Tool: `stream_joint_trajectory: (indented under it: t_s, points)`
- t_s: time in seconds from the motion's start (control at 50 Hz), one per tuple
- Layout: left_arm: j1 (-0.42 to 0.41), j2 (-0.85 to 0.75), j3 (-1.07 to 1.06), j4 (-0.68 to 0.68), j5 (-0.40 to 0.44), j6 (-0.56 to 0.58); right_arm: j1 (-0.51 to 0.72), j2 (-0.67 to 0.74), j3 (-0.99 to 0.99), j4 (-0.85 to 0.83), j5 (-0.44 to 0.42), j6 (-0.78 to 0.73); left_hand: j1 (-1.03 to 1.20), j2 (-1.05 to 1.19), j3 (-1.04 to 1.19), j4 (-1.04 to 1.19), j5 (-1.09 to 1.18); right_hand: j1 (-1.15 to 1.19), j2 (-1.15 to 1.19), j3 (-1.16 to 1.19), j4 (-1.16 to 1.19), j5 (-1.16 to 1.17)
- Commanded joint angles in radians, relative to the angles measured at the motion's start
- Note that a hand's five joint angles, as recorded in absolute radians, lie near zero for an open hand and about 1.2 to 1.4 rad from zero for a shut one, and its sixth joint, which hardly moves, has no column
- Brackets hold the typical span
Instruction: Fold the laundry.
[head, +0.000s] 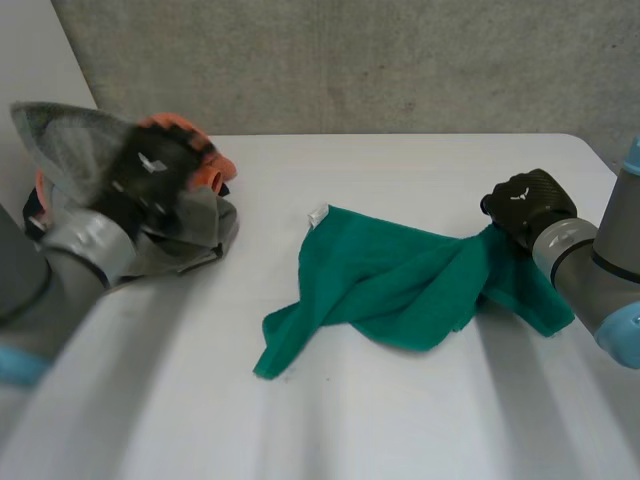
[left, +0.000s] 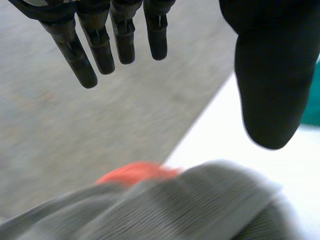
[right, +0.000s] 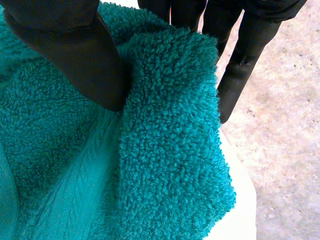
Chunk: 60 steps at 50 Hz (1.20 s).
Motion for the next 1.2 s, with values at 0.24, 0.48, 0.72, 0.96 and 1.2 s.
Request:
stream_joint_trajectory:
  t_s: [0.24, 0.48, 0.72, 0.96, 1.2]
  points:
    - [-0.282, -0.231, -0.08, 0.075, 0.022, 0.012, 0.001, -0.002, 0.047, -0.001, -0.001, 0.009, 0.069, 0.078, 0.08, 0.074, 0.072, 0.332, 0.235, 0.224, 0.205, 0.267]
    - [-0.294, -0.472, 0.151, 0.082, -0.043, 0.03, -0.002, -0.002, 0.085, -0.004, -0.011, 0.009, 0.318, 0.327, 0.329, 0.323, 0.321, 0.332, 0.235, 0.224, 0.205, 0.267]
    - [-0.3, -0.491, 0.244, 0.024, -0.052, 0.053, -0.008, -0.007, 0.052, 0.008, -0.012, 0.005, 1.067, 1.075, 1.078, 1.072, 1.07, 0.332, 0.235, 0.224, 0.205, 0.267]
    - [-0.3, -0.033, 0.216, -0.146, -0.179, -0.042, -0.045, -0.125, -0.169, 0.348, -0.19, -0.001, 1.067, 1.075, 1.078, 1.072, 1.07, 0.332, 0.235, 0.224, 0.205, 0.267]
    - [-0.289, -0.09, 0.104, -0.094, -0.179, -0.143, -0.085, -0.029, -0.237, 0.423, -0.252, 0.008, 1.067, 1.075, 1.078, 1.072, 1.07, 0.14, 0.042, 0.032, 0.012, 0.074]
